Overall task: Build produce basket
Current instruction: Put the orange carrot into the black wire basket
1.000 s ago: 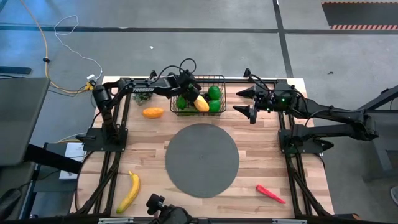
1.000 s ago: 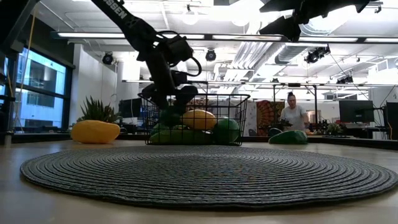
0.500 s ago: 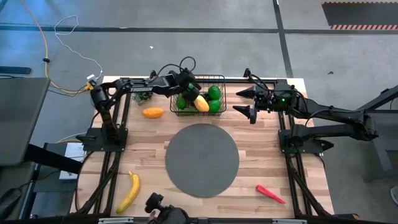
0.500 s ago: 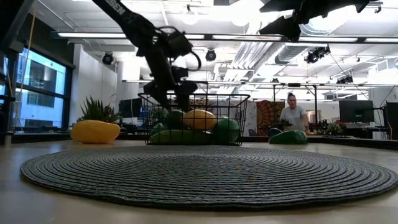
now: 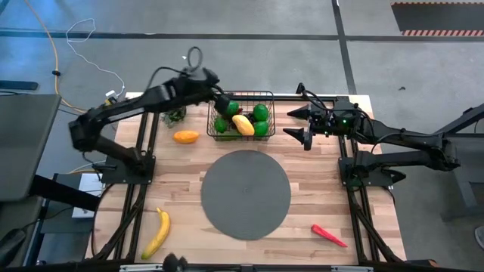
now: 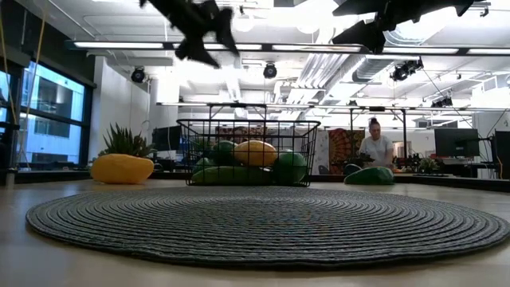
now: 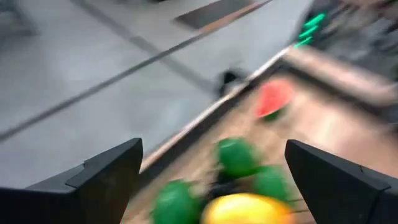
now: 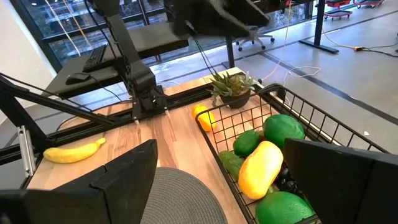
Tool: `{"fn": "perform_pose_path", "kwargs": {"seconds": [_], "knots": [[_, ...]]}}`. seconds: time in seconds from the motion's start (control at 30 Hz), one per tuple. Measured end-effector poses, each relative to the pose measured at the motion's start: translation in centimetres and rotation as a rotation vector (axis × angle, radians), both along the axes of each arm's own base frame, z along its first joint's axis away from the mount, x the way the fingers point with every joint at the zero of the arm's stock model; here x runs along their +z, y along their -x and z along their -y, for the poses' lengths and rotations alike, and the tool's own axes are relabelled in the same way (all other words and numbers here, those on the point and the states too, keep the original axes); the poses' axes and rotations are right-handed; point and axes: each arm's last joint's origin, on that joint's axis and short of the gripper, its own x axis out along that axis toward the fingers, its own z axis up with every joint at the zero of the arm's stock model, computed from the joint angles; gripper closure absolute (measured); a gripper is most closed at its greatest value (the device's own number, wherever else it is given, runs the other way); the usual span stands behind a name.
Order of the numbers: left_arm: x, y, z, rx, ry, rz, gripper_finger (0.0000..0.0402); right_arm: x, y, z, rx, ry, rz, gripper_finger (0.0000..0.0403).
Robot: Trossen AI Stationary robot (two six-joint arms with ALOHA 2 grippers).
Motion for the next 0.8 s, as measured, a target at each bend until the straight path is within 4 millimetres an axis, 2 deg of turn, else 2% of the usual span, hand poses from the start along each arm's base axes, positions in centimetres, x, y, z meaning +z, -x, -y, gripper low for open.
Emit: {"fn": "perform_pose_path", "kwargs": {"seconds": [0.07, 0.17, 0.33, 0.47, 0.63, 0.8], "knots": [[1.3, 0.7, 1.4, -0.089, 0.028, 0.116, 0.0019, 0.0, 0.0, 0.0, 0.0, 0.0, 0.0, 0.0073], [1.9, 1.2, 4.0, -0.2, 0.027, 0.263, 0.0018, 0.0, 0.0, 0.0, 0.0, 0.0, 0.0, 0.0073], [-0.4, 2.0, 8.7, -0.326, -0.032, 0.471, 0.0018, 0.0, 0.0, 0.0, 0.01, -0.002, 0.001, 0.0073], [-3.2, 3.1, 11.8, -0.382, -0.093, 0.614, 0.0018, 0.0, 0.0, 0.0, 0.013, -0.002, 0.001, 0.0073], [-6.0, 4.3, 13.6, -0.436, -0.108, 0.637, 0.0018, 0.0, -0.1, -0.1, 0.048, -0.009, 0.002, 0.0073], [-6.4, 4.5, 13.8, -0.437, -0.073, 0.651, 0.0018, 0.0, -0.1, -0.2, 0.06, -0.012, 0.003, 0.0073]]}}
